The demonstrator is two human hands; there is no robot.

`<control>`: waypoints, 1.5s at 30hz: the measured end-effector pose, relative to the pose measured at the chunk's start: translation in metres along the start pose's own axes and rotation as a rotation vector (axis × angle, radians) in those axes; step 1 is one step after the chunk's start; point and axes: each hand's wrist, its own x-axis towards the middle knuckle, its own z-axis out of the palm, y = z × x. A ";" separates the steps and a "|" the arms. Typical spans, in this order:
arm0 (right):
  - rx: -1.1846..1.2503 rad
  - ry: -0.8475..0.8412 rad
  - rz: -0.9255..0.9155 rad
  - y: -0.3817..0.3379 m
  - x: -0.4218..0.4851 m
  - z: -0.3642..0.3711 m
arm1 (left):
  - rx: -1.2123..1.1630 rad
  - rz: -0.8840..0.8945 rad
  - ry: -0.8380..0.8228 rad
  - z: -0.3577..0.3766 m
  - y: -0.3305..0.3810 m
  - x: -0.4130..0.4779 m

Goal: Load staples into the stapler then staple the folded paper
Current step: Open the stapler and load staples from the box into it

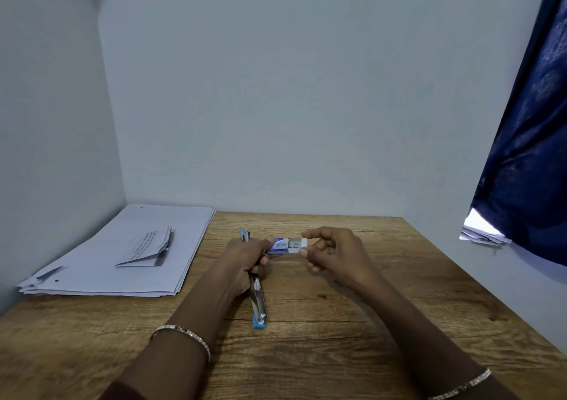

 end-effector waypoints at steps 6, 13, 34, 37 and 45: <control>-0.235 0.047 -0.138 -0.001 -0.002 0.010 | 0.074 0.003 -0.039 0.003 0.002 -0.005; -0.380 0.025 -0.192 -0.003 -0.004 0.012 | 0.108 -0.002 -0.048 0.004 0.001 -0.007; -0.624 -0.142 0.051 -0.003 0.003 -0.008 | -0.069 -0.059 -0.128 0.009 0.009 -0.015; -0.555 -0.042 0.024 -0.006 0.004 -0.017 | -0.146 -0.055 -0.196 0.010 0.011 -0.021; -0.014 0.069 -0.085 -0.021 -0.003 -0.016 | -0.232 -0.136 -0.308 0.013 0.009 -0.026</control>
